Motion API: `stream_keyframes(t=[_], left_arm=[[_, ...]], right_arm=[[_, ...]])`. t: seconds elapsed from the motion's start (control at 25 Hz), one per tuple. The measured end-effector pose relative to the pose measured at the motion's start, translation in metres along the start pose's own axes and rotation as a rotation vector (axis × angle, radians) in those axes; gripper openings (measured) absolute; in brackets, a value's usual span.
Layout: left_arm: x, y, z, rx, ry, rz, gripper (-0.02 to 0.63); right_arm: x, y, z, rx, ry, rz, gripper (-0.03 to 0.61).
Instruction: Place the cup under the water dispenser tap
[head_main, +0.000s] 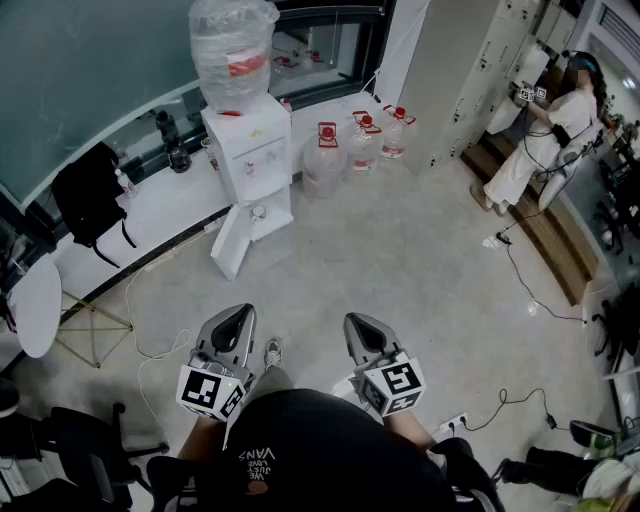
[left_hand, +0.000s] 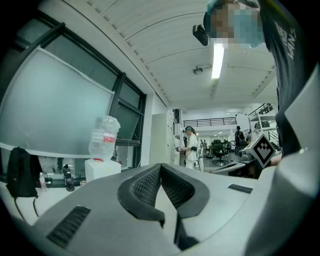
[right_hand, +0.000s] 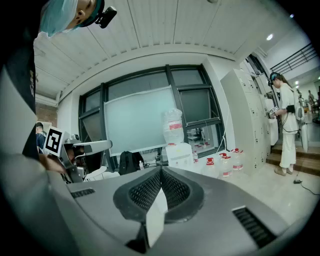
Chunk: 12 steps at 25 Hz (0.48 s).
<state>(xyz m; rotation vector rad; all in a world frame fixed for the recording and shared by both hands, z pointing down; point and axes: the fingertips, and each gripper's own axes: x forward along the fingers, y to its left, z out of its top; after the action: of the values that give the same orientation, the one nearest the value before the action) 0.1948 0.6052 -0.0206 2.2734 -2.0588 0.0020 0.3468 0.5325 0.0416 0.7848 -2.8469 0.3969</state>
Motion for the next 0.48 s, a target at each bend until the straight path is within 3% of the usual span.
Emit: stream_keyframes(t=[0.48], left_arm=[[0.042,0.023,-0.01,0.021,0.028,0.003,0.02]], right_arm=[[0.043,-0.019,0.01,0.032,-0.042,0.037,0.046]])
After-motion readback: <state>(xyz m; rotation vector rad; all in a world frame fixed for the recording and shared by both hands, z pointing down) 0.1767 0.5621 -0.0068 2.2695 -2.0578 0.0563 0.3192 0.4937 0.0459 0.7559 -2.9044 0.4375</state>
